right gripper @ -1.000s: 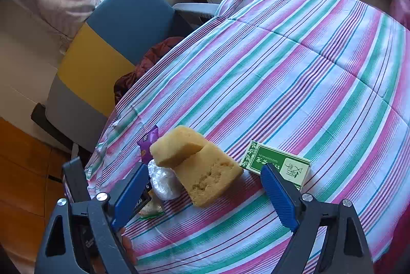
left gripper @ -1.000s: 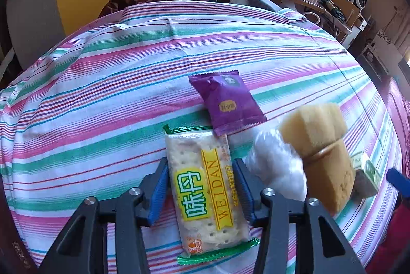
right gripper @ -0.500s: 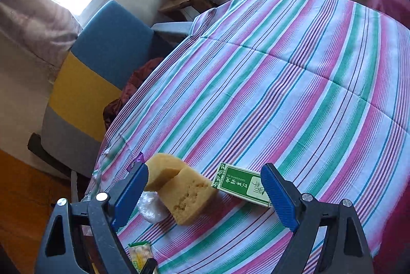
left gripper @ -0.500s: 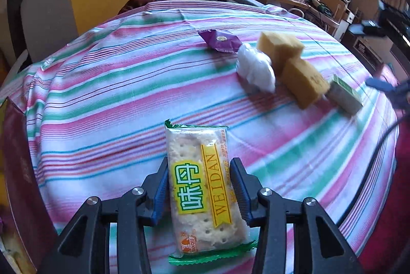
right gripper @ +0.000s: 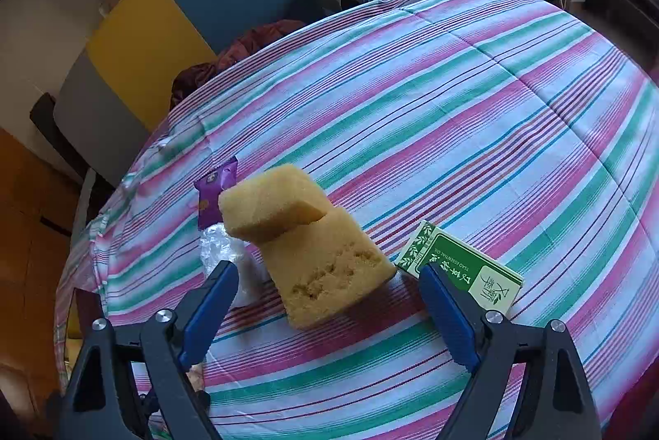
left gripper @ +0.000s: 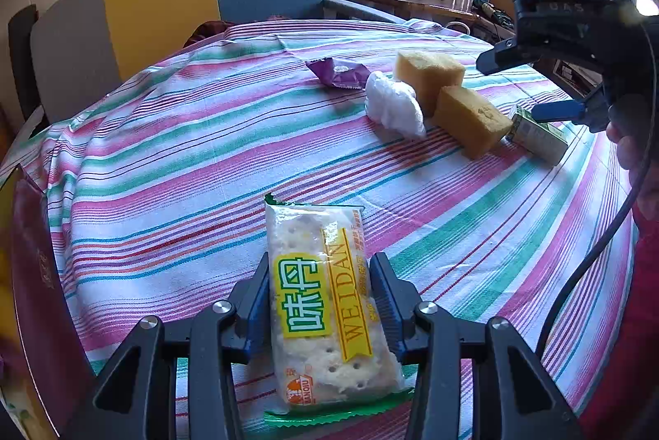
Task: Organize objects
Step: 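Grasp the lower yellow sponge with right tool while left tool holds the cracker pack, then carry the WEIDAN cracker pack into the gold tray and release with left tool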
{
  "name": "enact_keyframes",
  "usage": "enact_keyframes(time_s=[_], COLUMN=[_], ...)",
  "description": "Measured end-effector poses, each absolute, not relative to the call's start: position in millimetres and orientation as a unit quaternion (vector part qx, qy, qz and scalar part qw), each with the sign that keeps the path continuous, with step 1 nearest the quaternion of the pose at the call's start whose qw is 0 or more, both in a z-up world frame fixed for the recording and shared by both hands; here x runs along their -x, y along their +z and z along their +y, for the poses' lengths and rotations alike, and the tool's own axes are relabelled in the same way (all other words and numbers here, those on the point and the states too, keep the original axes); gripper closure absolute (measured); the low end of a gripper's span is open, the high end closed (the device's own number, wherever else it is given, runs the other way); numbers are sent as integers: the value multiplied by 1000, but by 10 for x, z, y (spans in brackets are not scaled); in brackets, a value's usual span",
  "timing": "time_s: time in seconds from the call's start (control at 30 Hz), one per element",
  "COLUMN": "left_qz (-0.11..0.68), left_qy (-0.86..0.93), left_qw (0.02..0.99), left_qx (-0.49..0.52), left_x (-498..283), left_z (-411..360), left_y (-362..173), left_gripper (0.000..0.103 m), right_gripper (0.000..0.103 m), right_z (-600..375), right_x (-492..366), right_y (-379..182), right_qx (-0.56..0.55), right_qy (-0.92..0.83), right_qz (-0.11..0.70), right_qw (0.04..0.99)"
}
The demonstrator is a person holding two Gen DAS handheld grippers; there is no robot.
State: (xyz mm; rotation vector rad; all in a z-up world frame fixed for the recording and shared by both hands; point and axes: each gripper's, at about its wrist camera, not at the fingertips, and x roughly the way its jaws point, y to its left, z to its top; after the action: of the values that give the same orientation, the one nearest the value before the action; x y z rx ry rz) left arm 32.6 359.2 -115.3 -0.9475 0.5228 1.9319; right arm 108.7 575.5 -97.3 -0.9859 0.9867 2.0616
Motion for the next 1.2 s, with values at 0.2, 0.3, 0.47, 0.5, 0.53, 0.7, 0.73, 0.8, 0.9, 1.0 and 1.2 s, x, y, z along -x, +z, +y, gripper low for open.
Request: enact_keyframes(time_s=[0.2, 0.3, 0.47, 0.5, 0.53, 0.7, 0.73, 0.8, 0.9, 1.0, 1.2], left_qz=[207, 203, 198, 197, 196, 195, 195, 195, 195, 195, 197], left_qy=[781, 781, 780, 780, 780, 780, 780, 780, 780, 780, 781], left_qw=[450, 451, 453, 454, 454, 454, 455, 454, 454, 454, 453], left_qx=[380, 381, 383, 383, 384, 384, 384, 384, 384, 383, 382], left_x=[-321, -318, -314, -316, -317, -309, -307, -307, -310, -309, -313], left_z=[3567, 3556, 3550, 3550, 3551, 3545, 3545, 3545, 3540, 3541, 3543], left_y=[-1156, -1158, -1161, -1162, -1162, -1167, -1167, -1168, -1164, -1163, -1160], left_gripper=[57, 57, 57, 57, 57, 57, 57, 57, 57, 57, 57], right_gripper=[8, 8, 7, 7, 7, 8, 10, 34, 44, 44, 44], right_z=[5689, 5667, 5691, 5701, 5714, 5737, 5724, 5700, 5661, 5651, 5710], right_x=[-795, -675, -606, -604, -591, -552, -567, -542, -541, -548, -599], right_y=[-1030, -1102, -1148, -1160, -1170, -1210, -1212, -1243, -1259, -1270, -1271], right_qx=[414, 438, 455, 458, 460, 465, 467, 476, 489, 493, 488], right_qy=[800, 802, 803, 803, 802, 803, 804, 803, 799, 797, 793], right_qz=[296, 264, 233, 229, 226, 216, 215, 210, 195, 196, 225], right_qw=[319, 309, 305, 306, 306, 302, 300, 290, 291, 288, 288])
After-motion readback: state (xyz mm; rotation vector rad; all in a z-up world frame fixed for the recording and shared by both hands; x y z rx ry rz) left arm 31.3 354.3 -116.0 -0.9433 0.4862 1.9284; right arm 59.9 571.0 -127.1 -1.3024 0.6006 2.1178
